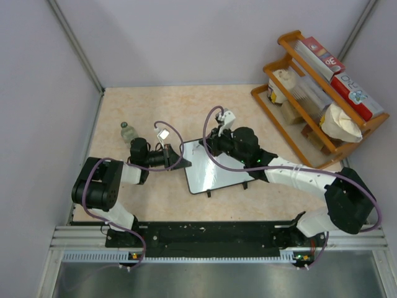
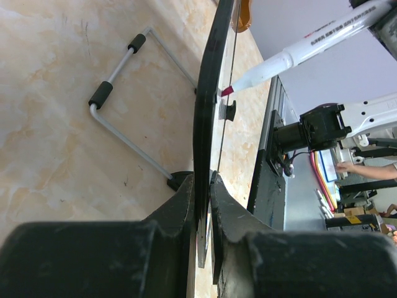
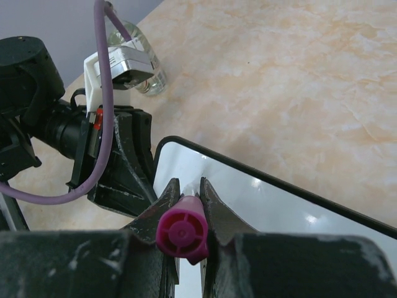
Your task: Write a sentence on the whiteboard
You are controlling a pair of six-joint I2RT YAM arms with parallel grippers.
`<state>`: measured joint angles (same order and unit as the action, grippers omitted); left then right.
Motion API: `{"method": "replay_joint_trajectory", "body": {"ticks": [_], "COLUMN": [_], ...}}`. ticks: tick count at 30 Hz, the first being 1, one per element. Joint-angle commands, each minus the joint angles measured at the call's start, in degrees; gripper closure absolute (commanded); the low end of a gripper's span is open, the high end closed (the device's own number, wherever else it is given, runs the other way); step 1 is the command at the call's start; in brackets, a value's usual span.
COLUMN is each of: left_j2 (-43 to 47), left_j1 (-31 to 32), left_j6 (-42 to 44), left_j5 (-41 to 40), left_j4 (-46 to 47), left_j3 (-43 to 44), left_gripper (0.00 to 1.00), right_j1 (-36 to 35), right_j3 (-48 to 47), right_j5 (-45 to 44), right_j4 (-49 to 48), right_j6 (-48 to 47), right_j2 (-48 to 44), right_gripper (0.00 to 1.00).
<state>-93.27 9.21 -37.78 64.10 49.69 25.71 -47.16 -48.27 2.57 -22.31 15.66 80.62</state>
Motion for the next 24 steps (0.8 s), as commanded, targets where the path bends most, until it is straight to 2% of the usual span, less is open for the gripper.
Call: {"method": "replay_joint_trajectory", "body": {"ticks": [1,11,24], "left_j2": [-0.5,-0.7,-0.6], "left_j1": [0.0,-0.1,-0.1], "left_j6": [0.7,0.5,0.4], "left_j5": [-0.7,-0.6,-0.6], "left_j4": [0.3,0.7,0.8], "left_j3": [-0.7,-0.7,-0.8], "left_gripper": [1.00,1.00,1.00], "right_j1": [-0.7,-0.7,-0.7], "right_j3": [-3.6,-5.9,-2.1], "right_j5": [-4.5,-7.0,-6.7], "right_j4": [1.0,2.8,2.9], "right_j6": [-0.5,-1.1,-1.1], "right_j2": [1.3,2.6,1.1], "right_gripper": [1.00,1.00,1.00]}}
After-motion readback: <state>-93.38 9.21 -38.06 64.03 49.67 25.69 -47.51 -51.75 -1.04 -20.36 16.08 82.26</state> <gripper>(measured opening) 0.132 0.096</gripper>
